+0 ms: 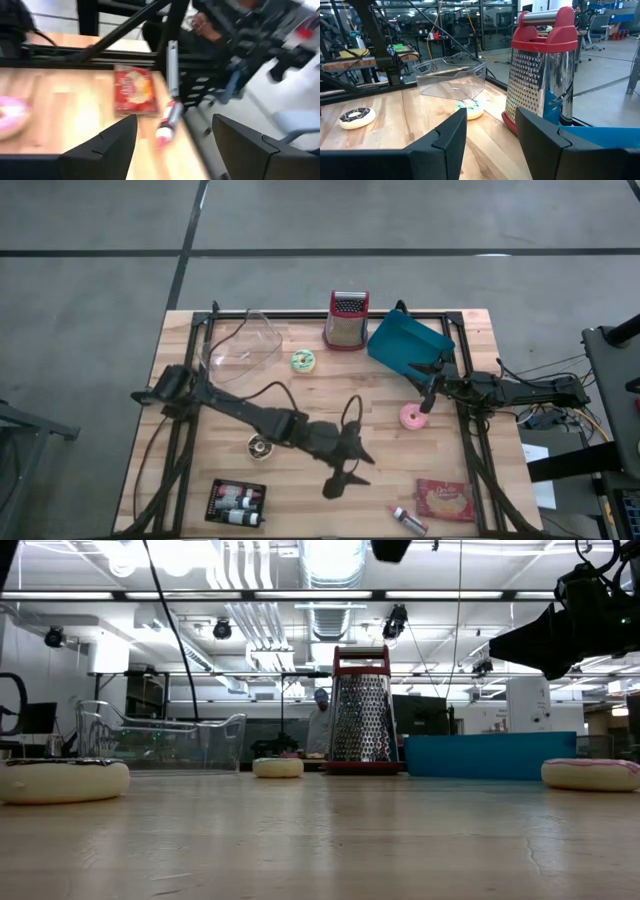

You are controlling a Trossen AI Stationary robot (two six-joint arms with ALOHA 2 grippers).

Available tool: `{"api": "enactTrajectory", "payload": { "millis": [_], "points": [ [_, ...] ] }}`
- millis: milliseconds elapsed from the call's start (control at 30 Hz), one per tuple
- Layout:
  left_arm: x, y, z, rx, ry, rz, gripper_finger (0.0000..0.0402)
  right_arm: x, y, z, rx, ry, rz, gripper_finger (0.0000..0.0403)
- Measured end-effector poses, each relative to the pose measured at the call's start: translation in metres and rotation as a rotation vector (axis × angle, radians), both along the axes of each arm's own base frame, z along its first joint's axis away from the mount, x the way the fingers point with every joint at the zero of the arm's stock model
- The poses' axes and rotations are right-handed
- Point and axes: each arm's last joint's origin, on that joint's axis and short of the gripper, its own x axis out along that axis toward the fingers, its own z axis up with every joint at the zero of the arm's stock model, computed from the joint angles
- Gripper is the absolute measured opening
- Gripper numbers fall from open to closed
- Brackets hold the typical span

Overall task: Pick & Place Food Item
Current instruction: Put the pink food coloring bottle into the black bin

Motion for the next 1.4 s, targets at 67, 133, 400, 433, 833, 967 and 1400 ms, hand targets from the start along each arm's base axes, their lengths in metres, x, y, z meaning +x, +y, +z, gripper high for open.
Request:
{"api": "enactTrajectory", "payload": {
  "millis": [67, 133, 400, 433, 833, 967, 1400],
  "points": [
    [0.003, 0.009, -0.001, 0.083, -0.029, -0.015, 0.0264, 0.0, 0.0, 0.0, 0.0, -0.001, 0.0, 0.0164],
    [0.005, 0.017, -0.001, 0.172, -0.072, -0.017, 0.0264, 0.0, 0.0, 0.0, 0.0, 0.0, 0.0, 0.0164],
    [0.008, 0.025, -0.005, 0.11, -0.085, 0.039, 0.0264, 0.0, 0.0, 0.0, 0.0, 0.0, 0.0, 0.0164],
    [0.008, 0.025, -0.005, 0.108, -0.086, 0.037, 0.0264, 0.0, 0.0, 0.0, 0.0, 0.0, 0.0, 0.0164],
    [-0.011, 0.038, 0.018, 0.172, -0.015, 0.026, 0.0264, 0.0, 0.0, 0.0, 0.0, 0.0, 0.0, 0.0164],
    [-0.043, 0.051, 0.063, 0.221, -0.029, 0.023, 0.0264, 0.0, 0.0, 0.0, 0.0, -0.001, 0.0, 0.0164],
    [-0.189, 0.088, 0.122, 0.342, -0.237, -0.012, 0.0264, 0.0, 0.0, 0.0, 0.01, -0.008, 0.006, 0.0164]
  ]
}}
